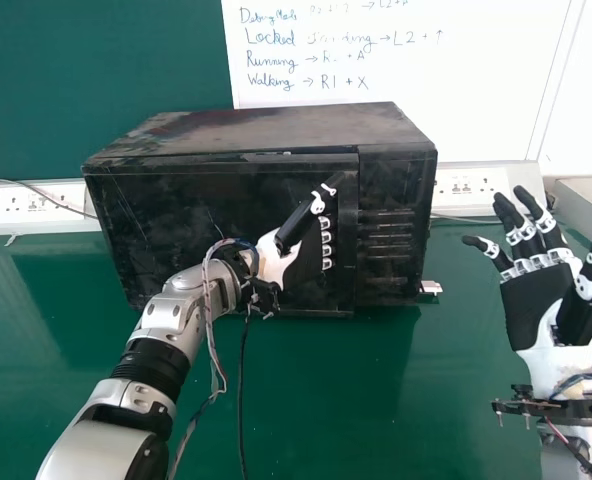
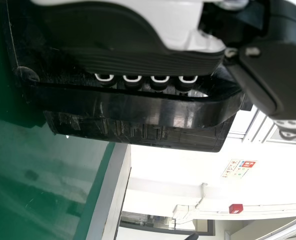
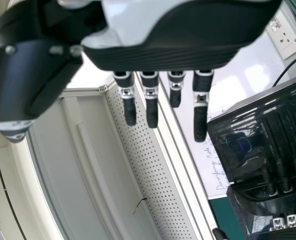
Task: Open the door of oven
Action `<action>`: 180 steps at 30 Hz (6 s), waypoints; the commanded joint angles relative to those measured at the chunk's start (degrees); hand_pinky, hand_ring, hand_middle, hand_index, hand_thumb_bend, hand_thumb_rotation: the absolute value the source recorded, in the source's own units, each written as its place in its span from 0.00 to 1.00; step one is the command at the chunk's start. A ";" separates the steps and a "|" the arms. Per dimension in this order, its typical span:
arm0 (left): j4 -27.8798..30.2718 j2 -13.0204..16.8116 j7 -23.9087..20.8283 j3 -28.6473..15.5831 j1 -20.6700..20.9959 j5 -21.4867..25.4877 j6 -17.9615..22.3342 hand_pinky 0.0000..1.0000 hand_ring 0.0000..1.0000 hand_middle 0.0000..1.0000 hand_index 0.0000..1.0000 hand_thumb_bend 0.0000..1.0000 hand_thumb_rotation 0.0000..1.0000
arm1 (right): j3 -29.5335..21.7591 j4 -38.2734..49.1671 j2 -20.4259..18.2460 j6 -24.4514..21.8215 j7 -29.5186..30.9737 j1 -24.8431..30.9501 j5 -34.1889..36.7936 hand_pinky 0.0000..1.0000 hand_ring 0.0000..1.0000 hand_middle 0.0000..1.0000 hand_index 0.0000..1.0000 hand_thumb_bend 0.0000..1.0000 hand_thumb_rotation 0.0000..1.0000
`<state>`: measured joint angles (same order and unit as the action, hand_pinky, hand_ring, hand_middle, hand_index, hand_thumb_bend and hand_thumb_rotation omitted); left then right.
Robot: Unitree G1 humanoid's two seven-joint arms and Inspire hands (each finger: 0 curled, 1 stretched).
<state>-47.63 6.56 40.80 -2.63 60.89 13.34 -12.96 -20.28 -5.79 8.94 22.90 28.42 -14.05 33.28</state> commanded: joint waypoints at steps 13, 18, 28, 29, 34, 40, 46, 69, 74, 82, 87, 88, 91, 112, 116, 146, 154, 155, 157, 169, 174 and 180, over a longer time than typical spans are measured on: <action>2.29 -0.65 1.85 1.16 0.08 -0.17 -0.27 0.58 0.72 0.79 0.86 1.00 0.80 | -0.34 -0.60 -0.64 0.66 0.35 0.11 0.59 0.72 0.82 0.88 0.87 1.00 0.81; 2.14 -0.68 2.05 1.30 0.22 -0.22 -0.18 0.58 0.73 0.79 0.83 1.00 0.80 | -0.64 -1.36 -0.52 0.99 0.37 0.01 0.49 0.69 0.78 0.85 0.86 1.00 0.80; 3.35 -0.78 2.53 1.43 -0.25 -0.34 -0.48 0.58 0.72 0.80 0.83 1.00 0.80 | -0.78 -1.42 -0.56 0.27 0.25 0.05 1.45 0.63 0.69 0.77 0.84 1.00 0.78; 3.64 -0.78 2.47 1.43 -0.37 -0.30 -0.66 0.58 0.72 0.80 0.83 1.00 0.80 | -0.75 -1.47 -0.50 0.47 0.33 0.04 1.32 0.62 0.68 0.76 0.84 1.00 0.79; 6.08 -0.75 1.99 1.69 -1.62 -0.36 -1.44 0.57 0.72 0.79 0.83 1.00 0.80 | -0.79 -1.87 -0.37 0.68 0.48 -0.08 1.16 0.60 0.65 0.74 0.84 1.00 0.79; 10.52 -1.22 0.26 1.41 -3.98 0.13 -3.12 0.56 0.71 0.78 0.83 1.00 0.80 | -1.15 -2.27 0.04 0.12 1.20 -0.25 2.05 0.58 0.63 0.71 0.82 1.00 0.79; 16.79 -1.48 -2.20 0.73 -7.59 0.82 -4.57 0.52 0.70 0.76 0.83 1.00 0.82 | -1.65 -3.29 0.63 0.13 2.07 -0.67 2.30 0.57 0.61 0.70 0.79 1.00 0.79; 36.94 1.04 -5.32 2.07 -17.48 2.20 -14.61 0.41 0.57 0.65 0.77 0.99 0.80 | -1.64 -1.95 0.45 -1.50 2.21 -0.71 2.85 0.49 0.54 0.62 0.71 1.00 0.79; 40.29 1.03 -5.88 2.12 -19.51 3.01 -16.12 0.38 0.52 0.60 0.75 0.98 0.80 | -1.73 -1.48 0.60 -1.96 2.21 -0.66 3.17 0.48 0.52 0.61 0.70 1.00 0.81; 46.27 2.15 -4.38 3.10 -23.34 3.87 -16.11 0.36 0.51 0.58 0.76 0.97 0.84 | -1.99 -1.59 0.58 -1.67 1.90 -0.91 2.76 0.45 0.50 0.59 0.70 1.00 0.85; 49.64 2.66 -4.42 3.12 -25.22 5.18 -16.49 0.36 0.50 0.57 0.75 0.98 0.85 | -2.04 -1.60 0.58 -1.76 1.70 -0.97 2.73 0.45 0.49 0.59 0.70 1.00 0.84; 50.39 2.73 -4.49 3.07 -25.61 5.44 -16.68 0.36 0.50 0.56 0.75 0.98 0.85 | -2.06 -1.69 0.65 -1.66 1.73 -1.00 2.65 0.45 0.49 0.59 0.70 1.00 0.84; 52.52 3.10 -4.31 2.92 -26.80 6.25 -17.05 0.35 0.48 0.55 0.75 0.99 0.84 | -2.17 -1.94 0.87 -1.58 1.93 -1.16 2.64 0.45 0.49 0.59 0.70 1.00 0.85; 74.01 6.93 -9.73 2.81 -37.94 11.29 -24.32 0.35 0.49 0.58 0.78 0.95 0.88 | -2.11 -2.18 0.81 -1.49 2.01 -1.72 2.26 0.45 0.49 0.59 0.70 1.00 0.84; 77.76 7.61 -10.87 2.55 -39.80 13.14 -26.51 0.35 0.49 0.58 0.79 0.95 0.89 | -2.15 -2.60 0.85 -1.12 2.31 -2.02 2.07 0.44 0.49 0.59 0.70 1.00 0.84; 87.09 16.48 -13.59 -7.13 -48.77 28.56 -31.71 0.32 0.43 0.54 0.75 1.00 0.78 | -2.38 -2.65 0.69 -1.28 2.18 -2.27 2.19 0.45 0.49 0.59 0.69 1.00 0.83; 87.43 18.24 -11.10 -8.82 -52.64 31.27 -29.16 0.33 0.42 0.53 0.72 0.97 0.77 | -2.62 -2.99 0.93 -1.53 2.56 -2.55 2.68 0.45 0.49 0.59 0.70 1.00 0.82; 87.29 18.67 -10.44 -9.11 -53.02 31.81 -28.99 0.34 0.42 0.54 0.72 0.97 0.77 | -2.62 -2.92 0.92 -1.45 2.36 -2.53 2.44 0.45 0.49 0.59 0.69 1.00 0.82; 87.82 19.25 -10.15 -10.02 -53.97 33.04 -28.83 0.35 0.43 0.54 0.72 0.96 0.75 | -2.63 -2.82 0.81 -1.24 2.01 -2.53 2.09 0.44 0.49 0.59 0.69 1.00 0.83; 90.24 27.29 -7.84 -20.27 -61.01 41.65 -28.88 0.33 0.42 0.55 0.73 0.98 0.76 | -2.87 -3.00 0.80 -1.46 2.20 -2.74 2.60 0.44 0.49 0.59 0.69 1.00 0.80; 86.89 28.28 -1.70 -22.57 -62.75 43.80 -24.76 0.32 0.40 0.54 0.74 0.95 0.73 | -3.11 -3.37 0.99 -0.68 2.06 -3.17 1.90 0.44 0.49 0.59 0.70 1.00 0.81; 83.29 30.88 5.95 -22.91 -61.44 42.24 -21.05 0.25 0.33 0.44 0.68 0.93 0.66 | -3.22 -2.75 1.21 -1.18 2.50 -3.23 2.45 0.44 0.49 0.59 0.69 1.00 0.80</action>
<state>35.07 36.84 42.03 -24.87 -2.32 54.24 -38.40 -23.40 -8.72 9.66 21.60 30.76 -16.73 35.47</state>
